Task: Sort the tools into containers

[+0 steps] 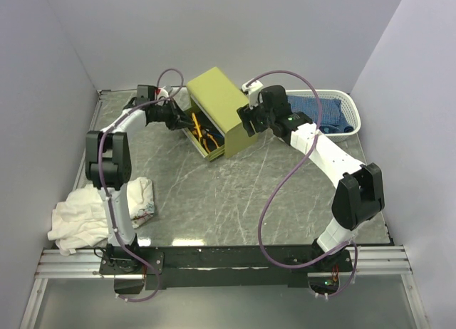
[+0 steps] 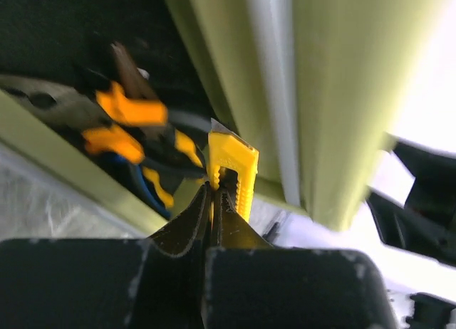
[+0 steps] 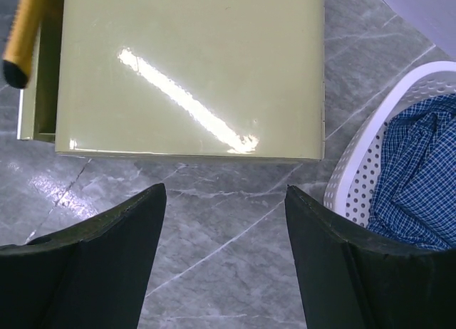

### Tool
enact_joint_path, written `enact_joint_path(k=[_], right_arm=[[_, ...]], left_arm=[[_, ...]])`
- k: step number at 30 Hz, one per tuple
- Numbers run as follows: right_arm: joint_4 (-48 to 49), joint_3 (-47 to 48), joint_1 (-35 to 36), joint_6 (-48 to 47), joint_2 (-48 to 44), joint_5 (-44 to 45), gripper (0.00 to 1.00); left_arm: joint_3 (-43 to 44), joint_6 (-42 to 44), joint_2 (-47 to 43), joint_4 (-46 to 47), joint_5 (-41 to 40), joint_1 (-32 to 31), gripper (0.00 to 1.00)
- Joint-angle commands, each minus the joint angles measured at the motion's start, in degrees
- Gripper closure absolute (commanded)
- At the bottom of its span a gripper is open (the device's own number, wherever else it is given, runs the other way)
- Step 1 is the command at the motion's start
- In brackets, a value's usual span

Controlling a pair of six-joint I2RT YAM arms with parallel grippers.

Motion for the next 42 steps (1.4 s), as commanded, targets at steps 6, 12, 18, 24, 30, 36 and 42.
enact_joint_path(k=[6,12,18,24,30,36,42], right_arm=[[-1.32,-2.06,-0.18,-2.16,-5.29,2.41,0.25],[-1.06,-1.36,-0.09,-2.87,-4.85,2.94,0.25],[1.39,0.48,-0.18,-2.70,-3.36,3.73,0.25],[3.07,5.48,-1.67,-0.68,-0.20,5.14,0.25],[0.96,10.77,-2.46,0.73,4.11,2.42,0.26],[1.57,9.03,-2.46,1.17,3.59,2.23,0.26],[1.93,3.84,-2.46,0.38,0.78,2.85,0.26]], left_arm=[[12.49,-11.61,13.84,13.79,5.60,-1.00,0.84],[7.94,-10.51,10.09,13.66,6.85,-1.26,0.39],[2.83,-3.82,-1.33,5.57,2.89,1.90,0.34],[0.28,8.82,-7.41,-3.92,-2.99,3.92,0.34],[1.77,12.36,-6.20,-3.32,-4.14,3.49,0.67],[3.88,14.30,-2.60,-3.58,-3.62,-0.55,0.99],[7.74,12.54,3.90,-2.44,-4.84,-4.69,0.99]])
